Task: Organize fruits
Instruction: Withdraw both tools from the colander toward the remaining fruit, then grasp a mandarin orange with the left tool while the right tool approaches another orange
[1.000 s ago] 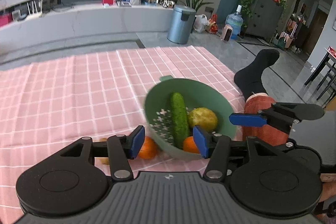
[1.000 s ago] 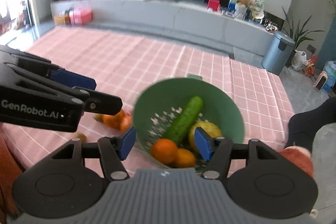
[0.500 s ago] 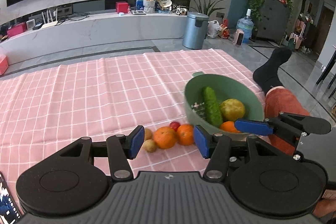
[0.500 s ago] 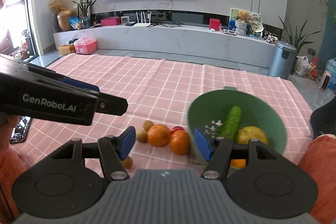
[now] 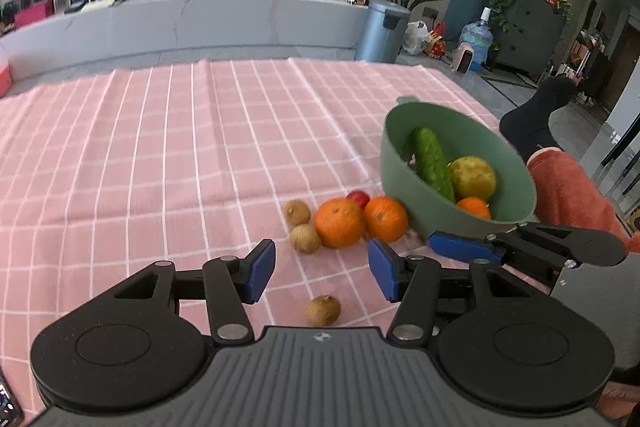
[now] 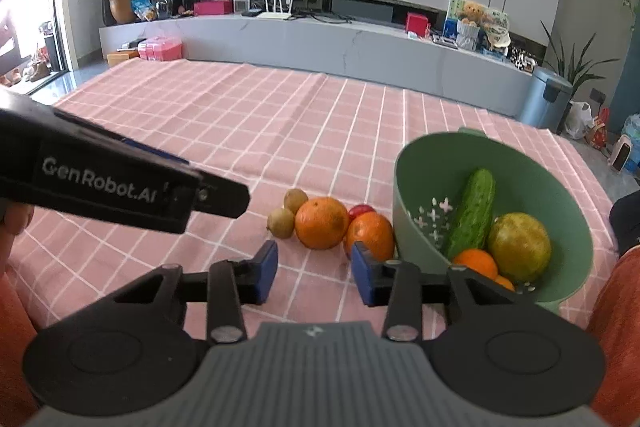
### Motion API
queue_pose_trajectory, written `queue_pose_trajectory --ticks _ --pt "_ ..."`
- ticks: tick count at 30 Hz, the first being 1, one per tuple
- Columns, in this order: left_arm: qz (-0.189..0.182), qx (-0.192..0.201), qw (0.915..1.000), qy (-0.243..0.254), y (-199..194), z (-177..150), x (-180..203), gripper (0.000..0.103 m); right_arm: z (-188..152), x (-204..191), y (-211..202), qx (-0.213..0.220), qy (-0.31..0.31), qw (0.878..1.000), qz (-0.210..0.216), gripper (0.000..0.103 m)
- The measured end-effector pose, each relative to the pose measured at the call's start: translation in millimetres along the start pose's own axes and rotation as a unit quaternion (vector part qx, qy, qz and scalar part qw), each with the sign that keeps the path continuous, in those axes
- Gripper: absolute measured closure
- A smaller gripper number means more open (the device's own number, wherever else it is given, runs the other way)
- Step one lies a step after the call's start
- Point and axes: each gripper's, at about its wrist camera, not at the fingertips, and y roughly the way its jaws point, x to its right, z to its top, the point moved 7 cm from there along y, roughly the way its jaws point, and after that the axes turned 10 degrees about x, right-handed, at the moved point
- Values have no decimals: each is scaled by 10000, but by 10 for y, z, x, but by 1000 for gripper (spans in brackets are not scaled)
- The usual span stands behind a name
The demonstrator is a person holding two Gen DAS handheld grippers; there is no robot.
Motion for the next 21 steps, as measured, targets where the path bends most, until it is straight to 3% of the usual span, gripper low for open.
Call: queue_pose_trajectory --ticks 2,15,21 --pt "8 -48 10000 -55 52 -51 -49 40 -15 40 56 -47 16 10000 -22 73" --pt "-202 -113 9994 -266 256 -196 -194 40 -81 71 306 -88 183 9992 -342 74" --pt "-289 -40 9988 -399 407 -139 -160 46 -139 82 374 -157 119 9982 -565 74"
